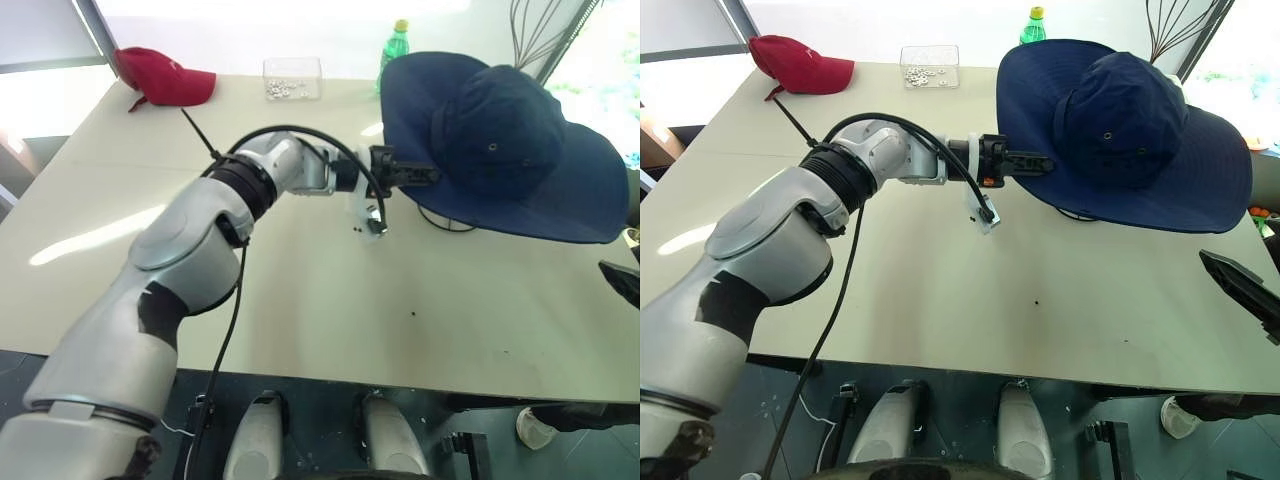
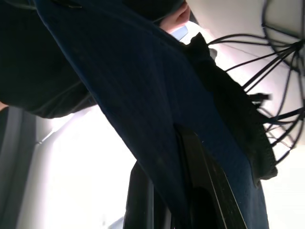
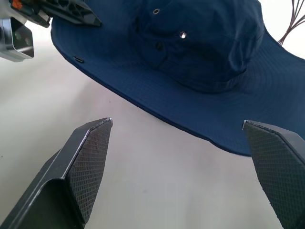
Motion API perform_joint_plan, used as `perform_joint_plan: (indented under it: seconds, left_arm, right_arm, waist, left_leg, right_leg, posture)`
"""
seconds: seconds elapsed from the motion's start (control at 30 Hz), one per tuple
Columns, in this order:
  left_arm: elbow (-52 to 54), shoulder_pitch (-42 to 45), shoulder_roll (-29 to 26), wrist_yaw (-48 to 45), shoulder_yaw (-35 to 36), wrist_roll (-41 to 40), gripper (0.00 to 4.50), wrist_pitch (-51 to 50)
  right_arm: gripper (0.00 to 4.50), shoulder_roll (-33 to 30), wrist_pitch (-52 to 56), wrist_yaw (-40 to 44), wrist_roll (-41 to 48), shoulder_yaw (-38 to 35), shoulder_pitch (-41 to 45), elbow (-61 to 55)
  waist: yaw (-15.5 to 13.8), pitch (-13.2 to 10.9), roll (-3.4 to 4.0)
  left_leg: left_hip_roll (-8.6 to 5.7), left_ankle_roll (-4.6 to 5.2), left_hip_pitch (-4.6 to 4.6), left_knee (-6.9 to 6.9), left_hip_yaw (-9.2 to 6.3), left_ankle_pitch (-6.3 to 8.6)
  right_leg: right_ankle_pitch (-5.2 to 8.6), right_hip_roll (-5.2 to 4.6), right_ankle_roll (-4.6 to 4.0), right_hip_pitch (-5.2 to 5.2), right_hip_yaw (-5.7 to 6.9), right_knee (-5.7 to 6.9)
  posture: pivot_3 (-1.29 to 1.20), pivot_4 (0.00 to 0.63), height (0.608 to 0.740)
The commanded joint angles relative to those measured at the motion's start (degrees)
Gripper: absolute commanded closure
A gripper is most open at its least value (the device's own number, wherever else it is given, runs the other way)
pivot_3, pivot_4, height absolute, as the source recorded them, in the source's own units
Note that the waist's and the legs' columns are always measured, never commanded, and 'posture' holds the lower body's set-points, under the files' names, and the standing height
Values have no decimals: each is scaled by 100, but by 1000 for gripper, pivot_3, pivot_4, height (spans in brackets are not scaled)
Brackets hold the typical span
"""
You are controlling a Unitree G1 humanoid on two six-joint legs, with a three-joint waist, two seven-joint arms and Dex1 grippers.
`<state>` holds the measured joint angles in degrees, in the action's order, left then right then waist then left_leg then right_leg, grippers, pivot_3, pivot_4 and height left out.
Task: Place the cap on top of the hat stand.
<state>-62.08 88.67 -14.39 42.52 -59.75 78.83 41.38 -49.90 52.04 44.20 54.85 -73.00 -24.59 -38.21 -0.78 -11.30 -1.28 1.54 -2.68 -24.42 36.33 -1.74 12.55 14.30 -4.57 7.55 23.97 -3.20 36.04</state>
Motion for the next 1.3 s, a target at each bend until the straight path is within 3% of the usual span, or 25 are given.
perform_joint_plan:
  seconds: [0.03,0.5,0.6,0.73,0.83,0.9,0.97,1.03,1.07,1.13,1.2,1.23,1.3]
  left_arm:
    - [-112,-114,6,-416,257,-488,4441,283]
    - [85,-350,-39,-614,144,-540,4441,326]
    - [162,-403,-185,-758,245,-713,3596,641]
    - [438,-533,-666,-1092,475,-1041,1603,1047]
    - [501,-795,-1205,-1937,1040,-2015,75,1764]
    - [396,-981,-1538,-2876,1442,-2912,75,2185]
    - [217,-1263,-1867,-4393,1865,-4180,75,2360]
    - [393,-1676,-2117,-6275,2323,-5744,75,1930]
    - [706,-1927,-2219,-7398,2686,-6699,75,1210]
    - [1562,-2334,-2457,-9817,3538,-8681,75,-1203]
    - [2246,-2285,-2811,-11594,4314,-10324,75,-4067]
    - [2443,-2183,-2970,-12071,4563,-10793,75,-5166]
    - [2508,-2011,-3111,-12432,4992,-11139,75,-6043]
  right_arm:
    - [0,-1,-137,24,-11,-201,-143,-79]
    - [0,-158,-282,73,-117,-165,-242,163]
    - [0,-159,-285,113,-170,-205,-305,209]
    - [0,-166,-294,229,-268,-306,-426,297]
    - [0,-220,-319,399,-424,-422,-592,415]
    - [0,-273,-339,541,-510,-531,-700,533]
    - [0,-359,-370,717,-620,-661,-802,696]
    - [0,-463,-378,882,-701,-774,-855,880]
    - [0,-525,-402,978,-764,-815,-885,1002]
    - [0,-684,-471,1170,-957,-831,-926,1272]
    - [0,-877,-547,1313,-1122,-764,-878,1567]
    - [0,-956,-574,1362,-1180,-721,-831,1683]
    - [0,-1099,-596,1423,-1257,-599,-693,1876]
  waist:
    - [-2,0,0]
    - [1,1,1]
    - [3,1,1]
    - [9,3,5]
    - [24,6,10]
    - [17,8,14]
    - [20,9,15]
    - [23,10,16]
    - [25,10,16]
    - [47,8,15]
    - [66,5,11]
    - [77,1,6]
    - [130,2,6]
  left_leg:
    - [0,0,0,1,0,0]
    - [0,0,0,18,0,0]
    - [0,0,0,20,0,0]
    - [0,0,1,19,0,0]
    - [1,0,4,19,0,0]
    - [1,1,5,19,0,0]
    - [1,1,5,22,0,-1]
    - [2,1,8,29,1,-1]
    - [2,1,11,32,0,-1]
    - [3,2,19,46,0,0]
    - [5,2,14,68,-5,0]
    - [6,2,12,72,-6,0]
    - [6,3,10,82,-9,-1]
  right_leg:
    - [0,0,0,0,0,0]
    - [-4,0,-1,-6,0,5]
    - [-4,-1,-1,-7,0,5]
    - [-5,0,-1,-7,-1,7]
    - [-6,0,-3,-7,0,10]
    - [-7,-1,-4,-7,0,11]
    - [-9,-1,-8,-9,0,12]
    - [-10,-2,-13,-16,0,12]
    - [-8,-1,-19,-22,1,12]
    - [-2,-1,-36,-37,2,14]
    - [-5,0,-44,-44,7,16]
    - [-7,0,-47,-46,8,18]
    - [-10,0,-49,-51,9,18]
  posture:
    - [0,150,739]
    - [0,150,739]
    - [0,150,739]
    - [0,150,739]
    - [0,150,739]
    - [0,150,739]
    - [0,150,739]
    - [0,150,739]
    - [0,150,739]
    - [0,150,739]
    - [0,150,739]
    - [0,150,739]
    - [0,150,739]
